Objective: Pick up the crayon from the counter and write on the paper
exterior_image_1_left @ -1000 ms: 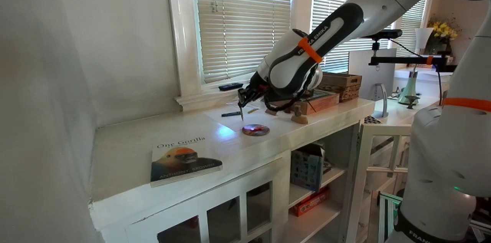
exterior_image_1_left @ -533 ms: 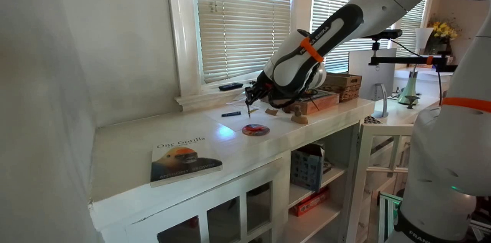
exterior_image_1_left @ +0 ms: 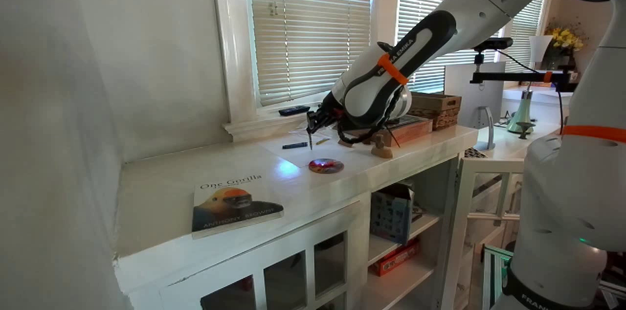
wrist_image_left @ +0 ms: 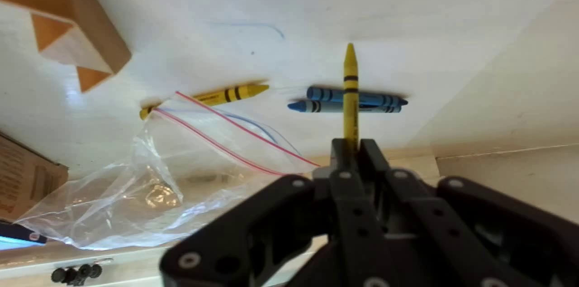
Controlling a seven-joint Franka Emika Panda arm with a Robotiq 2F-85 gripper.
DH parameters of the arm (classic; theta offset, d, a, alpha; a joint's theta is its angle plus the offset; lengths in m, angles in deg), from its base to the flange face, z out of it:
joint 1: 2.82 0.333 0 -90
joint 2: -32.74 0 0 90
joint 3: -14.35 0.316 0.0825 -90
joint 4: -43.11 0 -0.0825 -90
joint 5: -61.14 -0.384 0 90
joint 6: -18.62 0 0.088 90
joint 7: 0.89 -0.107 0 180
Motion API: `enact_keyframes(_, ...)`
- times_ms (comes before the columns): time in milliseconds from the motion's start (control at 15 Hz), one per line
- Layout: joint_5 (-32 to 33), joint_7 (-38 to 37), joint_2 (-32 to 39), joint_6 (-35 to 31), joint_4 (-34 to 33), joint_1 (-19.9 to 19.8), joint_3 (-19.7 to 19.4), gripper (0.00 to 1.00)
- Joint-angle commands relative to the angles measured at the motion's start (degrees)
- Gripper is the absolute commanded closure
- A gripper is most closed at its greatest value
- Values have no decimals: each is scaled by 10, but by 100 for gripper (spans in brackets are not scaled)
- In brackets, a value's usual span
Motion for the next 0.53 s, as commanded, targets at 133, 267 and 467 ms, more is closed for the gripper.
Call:
enact_keyframes(133,-2,0,26,-40,-2,54,-23,98)
enact_keyframes(267,-2,-1,24,-31,-2,74,-32,98)
enact_keyframes(467,-1,1,7,-4,4,106,-50,98)
